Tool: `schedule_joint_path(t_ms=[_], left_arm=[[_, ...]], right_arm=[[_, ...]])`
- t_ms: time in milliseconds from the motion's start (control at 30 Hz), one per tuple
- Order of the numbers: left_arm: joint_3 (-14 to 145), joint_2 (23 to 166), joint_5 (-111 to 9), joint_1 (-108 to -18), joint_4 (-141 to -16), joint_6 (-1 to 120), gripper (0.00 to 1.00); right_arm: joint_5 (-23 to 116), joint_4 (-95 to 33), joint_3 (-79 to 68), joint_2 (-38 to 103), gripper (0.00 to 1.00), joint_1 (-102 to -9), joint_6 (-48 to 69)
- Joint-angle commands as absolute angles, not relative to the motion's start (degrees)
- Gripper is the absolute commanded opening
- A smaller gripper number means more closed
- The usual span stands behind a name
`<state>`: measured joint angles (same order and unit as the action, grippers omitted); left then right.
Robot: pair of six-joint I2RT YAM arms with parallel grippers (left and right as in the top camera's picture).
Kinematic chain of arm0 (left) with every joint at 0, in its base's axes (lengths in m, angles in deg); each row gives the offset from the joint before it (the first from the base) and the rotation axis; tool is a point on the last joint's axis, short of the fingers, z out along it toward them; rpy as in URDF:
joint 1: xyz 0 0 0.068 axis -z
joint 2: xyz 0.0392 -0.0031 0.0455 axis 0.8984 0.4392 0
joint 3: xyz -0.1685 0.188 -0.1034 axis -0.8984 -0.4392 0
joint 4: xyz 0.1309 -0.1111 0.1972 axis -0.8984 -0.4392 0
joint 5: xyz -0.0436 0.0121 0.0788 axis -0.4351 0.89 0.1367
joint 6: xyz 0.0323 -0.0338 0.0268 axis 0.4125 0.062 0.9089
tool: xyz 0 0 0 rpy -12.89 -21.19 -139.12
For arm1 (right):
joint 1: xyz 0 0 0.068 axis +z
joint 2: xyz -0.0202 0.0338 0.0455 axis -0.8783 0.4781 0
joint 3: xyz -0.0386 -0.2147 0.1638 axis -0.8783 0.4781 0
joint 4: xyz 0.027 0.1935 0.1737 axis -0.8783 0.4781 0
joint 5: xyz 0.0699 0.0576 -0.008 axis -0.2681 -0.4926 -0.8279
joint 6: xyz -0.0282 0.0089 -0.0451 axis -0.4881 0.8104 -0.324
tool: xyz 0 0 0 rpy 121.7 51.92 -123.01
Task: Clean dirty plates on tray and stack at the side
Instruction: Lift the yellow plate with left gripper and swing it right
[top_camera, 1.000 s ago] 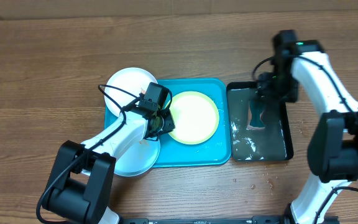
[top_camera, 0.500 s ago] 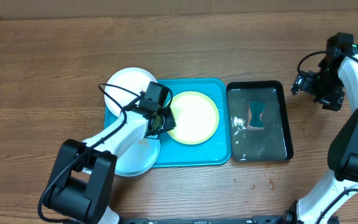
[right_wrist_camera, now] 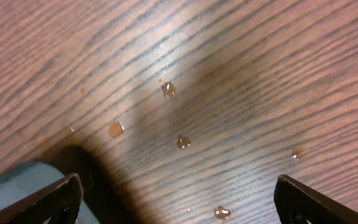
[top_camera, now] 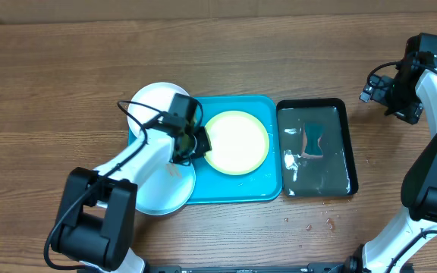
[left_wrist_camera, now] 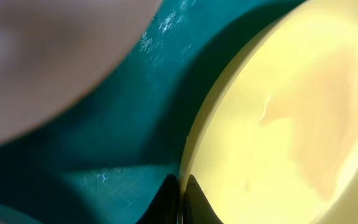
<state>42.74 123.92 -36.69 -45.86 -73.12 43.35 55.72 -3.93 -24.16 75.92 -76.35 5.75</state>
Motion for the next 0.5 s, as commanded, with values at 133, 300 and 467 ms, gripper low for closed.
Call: schedule_joint_path(t_ms=[133,300,467], left_arm=[[48.38,124.18,-49.28,-51.43,-74.41,51.48,0.04],[50.89,124.09,-50.49,-51.46,-74.72,52.72,0.04],[53.27,124.07,-50.53,-50.93,-75.20,53.40,0.04]], right_arm=[[55.96,-4.93,-24.90,74.59,1.00,-76.46,5.95],[55.96,-4.93,-24.90,74.59,1.00,-76.46,5.95],[55.96,-4.93,-24.90,74.59,1.00,-76.46,5.95]])
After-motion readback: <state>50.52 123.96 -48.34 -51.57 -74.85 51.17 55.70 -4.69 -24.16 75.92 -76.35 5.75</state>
